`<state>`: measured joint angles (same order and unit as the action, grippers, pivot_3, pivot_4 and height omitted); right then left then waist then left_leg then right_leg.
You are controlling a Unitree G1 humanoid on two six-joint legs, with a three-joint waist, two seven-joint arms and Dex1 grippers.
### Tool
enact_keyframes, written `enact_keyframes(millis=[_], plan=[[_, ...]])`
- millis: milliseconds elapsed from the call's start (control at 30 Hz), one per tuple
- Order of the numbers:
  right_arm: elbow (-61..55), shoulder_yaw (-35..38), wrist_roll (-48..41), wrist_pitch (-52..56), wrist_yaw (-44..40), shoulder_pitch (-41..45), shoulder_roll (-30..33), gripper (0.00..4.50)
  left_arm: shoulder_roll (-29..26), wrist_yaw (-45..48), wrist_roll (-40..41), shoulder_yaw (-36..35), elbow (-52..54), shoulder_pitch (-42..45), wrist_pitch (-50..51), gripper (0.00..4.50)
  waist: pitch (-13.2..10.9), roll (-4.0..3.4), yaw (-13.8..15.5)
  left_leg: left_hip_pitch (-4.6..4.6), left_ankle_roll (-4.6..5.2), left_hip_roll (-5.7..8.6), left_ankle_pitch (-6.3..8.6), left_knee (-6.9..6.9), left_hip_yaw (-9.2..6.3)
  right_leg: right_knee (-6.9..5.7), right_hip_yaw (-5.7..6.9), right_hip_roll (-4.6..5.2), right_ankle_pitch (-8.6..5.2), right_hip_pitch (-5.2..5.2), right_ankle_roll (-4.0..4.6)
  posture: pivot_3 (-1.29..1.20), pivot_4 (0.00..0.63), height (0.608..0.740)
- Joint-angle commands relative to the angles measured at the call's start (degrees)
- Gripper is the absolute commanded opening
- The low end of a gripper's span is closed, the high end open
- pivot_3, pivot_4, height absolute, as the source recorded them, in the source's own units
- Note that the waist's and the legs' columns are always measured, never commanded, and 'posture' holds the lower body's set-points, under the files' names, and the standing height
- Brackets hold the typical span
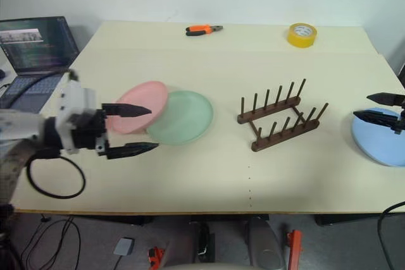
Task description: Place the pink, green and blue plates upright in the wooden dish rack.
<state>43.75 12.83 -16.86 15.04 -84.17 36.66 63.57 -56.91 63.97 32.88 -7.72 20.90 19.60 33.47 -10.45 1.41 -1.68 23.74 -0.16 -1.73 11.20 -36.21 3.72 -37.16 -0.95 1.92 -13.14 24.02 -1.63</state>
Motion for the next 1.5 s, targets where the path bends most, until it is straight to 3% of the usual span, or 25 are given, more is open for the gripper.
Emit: enact_keyframes(millis=[33,133,267,467,767,967,1500], plan=[[-1.54,2.11,-0.79,0.31,0.32,0.54,2.91,4.03,3.57,-5.01,-3.42,5.74,1.97,5.73,0.63,4.32,0.01,-0.02,-0.06,0.0,0.01,0.0,-0.01,-0.02,0.01,0.0,-0.02,-0.01,0.02,0.0,-0.03,0.0,0.15,0.74],[-2.92,1.75,-0.85,1.91,0.03,-0.03,4.27,4.03,10.11,-9.68,-6.02,12.7,2.16,10.01,3.01,4.32,0.04,-0.06,-0.01,-0.01,0.04,0.06,-0.02,-0.09,-0.01,0.02,-0.05,-0.01,0.1,-0.07,-0.16,0.0,0.15,0.74],[-6.06,1.91,-1.65,3.52,-0.1,-0.7,5.22,4.03,14.83,-11.64,-8.05,18.17,3.13,10.39,4.36,4.32,0.03,-0.05,-0.31,0.0,0.04,0.08,-0.02,-0.17,-0.01,0.06,-0.11,-0.12,0.14,-0.12,-0.22,0.0,0.15,0.74],[-11.89,2.78,-3.82,4.44,0.77,-2.94,2.95,4.03,18.18,-16.43,-12.6,22.77,2.96,8.71,5.69,4.32,0.04,-0.07,-0.21,-0.03,0.04,0.03,-0.02,-0.18,-0.24,-0.06,-0.05,-0.32,0.11,-0.1,-0.13,0.0,0.15,0.74],[-28.08,3.06,-7.92,10.09,4.67,-8.06,-1.78,4.03,30.28,-22.56,-19.47,32.31,-4.39,11.49,7.19,4.32,0.04,-0.07,0.12,0.08,0.06,0.04,-0.01,-0.68,-0.35,0.02,-0.02,-0.26,0.13,-0.36,-0.13,0.0,0.15,0.74],[-36.93,4.69,-10.79,13.05,7.77,-12.17,-2.8,4.03,37.14,-26.38,-24.6,35.19,-14.49,14.5,6.61,4.32,0.04,-0.06,0.16,0.05,0.08,0.07,-0.01,-0.77,-0.44,0.05,-0.03,-0.25,0.15,-0.46,-0.11,0.0,0.15,0.74],[-50.56,11.28,-16.64,18.85,15.07,-21.49,-3.3,4.03,48.11,-24.78,-29.15,36.43,-29.51,18.19,-0.07,4.32,0.03,-0.04,0.27,0.11,0.11,0.07,0.02,-0.73,-0.48,0.17,0.0,-0.21,0.13,-0.47,-0.07,0.0,0.15,0.74]])
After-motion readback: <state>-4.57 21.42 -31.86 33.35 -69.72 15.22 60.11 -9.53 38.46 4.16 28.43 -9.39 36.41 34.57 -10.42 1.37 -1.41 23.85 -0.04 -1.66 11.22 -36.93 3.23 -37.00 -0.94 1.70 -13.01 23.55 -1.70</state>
